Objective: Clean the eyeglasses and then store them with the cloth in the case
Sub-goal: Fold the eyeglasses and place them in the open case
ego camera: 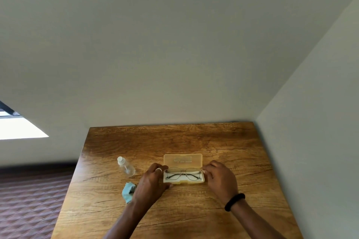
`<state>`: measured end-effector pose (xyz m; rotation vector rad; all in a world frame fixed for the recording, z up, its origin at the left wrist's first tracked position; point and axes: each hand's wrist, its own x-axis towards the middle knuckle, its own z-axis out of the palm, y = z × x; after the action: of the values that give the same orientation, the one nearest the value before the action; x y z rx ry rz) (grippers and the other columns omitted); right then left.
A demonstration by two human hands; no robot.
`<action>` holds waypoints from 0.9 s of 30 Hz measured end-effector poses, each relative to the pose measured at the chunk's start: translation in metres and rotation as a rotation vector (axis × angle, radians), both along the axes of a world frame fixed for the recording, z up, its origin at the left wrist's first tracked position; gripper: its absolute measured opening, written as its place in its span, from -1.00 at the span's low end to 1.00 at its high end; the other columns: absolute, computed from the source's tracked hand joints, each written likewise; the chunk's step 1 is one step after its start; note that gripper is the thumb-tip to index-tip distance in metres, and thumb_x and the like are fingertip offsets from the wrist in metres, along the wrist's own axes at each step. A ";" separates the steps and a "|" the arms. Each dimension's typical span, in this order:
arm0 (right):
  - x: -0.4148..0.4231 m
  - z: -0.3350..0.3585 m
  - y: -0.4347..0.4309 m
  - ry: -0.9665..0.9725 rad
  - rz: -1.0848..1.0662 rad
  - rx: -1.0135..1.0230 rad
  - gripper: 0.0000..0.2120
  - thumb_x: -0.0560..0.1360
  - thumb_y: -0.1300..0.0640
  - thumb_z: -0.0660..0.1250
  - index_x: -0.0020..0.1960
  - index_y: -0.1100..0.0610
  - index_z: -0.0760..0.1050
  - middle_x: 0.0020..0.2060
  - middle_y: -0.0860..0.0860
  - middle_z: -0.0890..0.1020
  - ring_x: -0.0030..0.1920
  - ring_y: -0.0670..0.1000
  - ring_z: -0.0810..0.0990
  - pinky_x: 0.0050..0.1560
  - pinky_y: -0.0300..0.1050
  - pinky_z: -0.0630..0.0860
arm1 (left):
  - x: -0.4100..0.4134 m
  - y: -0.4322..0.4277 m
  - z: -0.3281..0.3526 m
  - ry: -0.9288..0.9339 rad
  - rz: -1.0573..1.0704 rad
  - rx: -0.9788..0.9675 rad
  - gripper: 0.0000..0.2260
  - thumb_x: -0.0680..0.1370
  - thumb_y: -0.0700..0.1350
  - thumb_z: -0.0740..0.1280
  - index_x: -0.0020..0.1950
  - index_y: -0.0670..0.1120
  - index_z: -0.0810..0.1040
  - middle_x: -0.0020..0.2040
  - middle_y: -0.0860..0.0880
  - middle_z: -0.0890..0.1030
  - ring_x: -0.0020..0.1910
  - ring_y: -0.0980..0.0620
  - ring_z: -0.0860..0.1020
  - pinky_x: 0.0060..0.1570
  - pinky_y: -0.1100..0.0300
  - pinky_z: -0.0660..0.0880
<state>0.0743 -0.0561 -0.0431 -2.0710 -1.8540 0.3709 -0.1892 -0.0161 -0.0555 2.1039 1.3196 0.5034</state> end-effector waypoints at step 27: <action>-0.006 0.003 0.001 0.319 -0.224 -0.046 -0.86 0.55 0.06 0.37 0.05 0.01 0.66 -0.06 -0.10 0.71 -0.09 -0.14 0.62 -0.11 -0.20 0.59 | -0.001 -0.007 0.002 0.004 0.052 0.002 -0.39 0.41 0.02 0.55 0.40 -0.13 0.48 0.26 -0.02 0.55 0.12 0.10 0.58 0.08 0.33 0.52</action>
<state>0.0683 -0.0556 -0.0402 -2.0783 -1.4282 0.6463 -0.1906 -0.0227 -0.0535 2.0778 1.3792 0.5220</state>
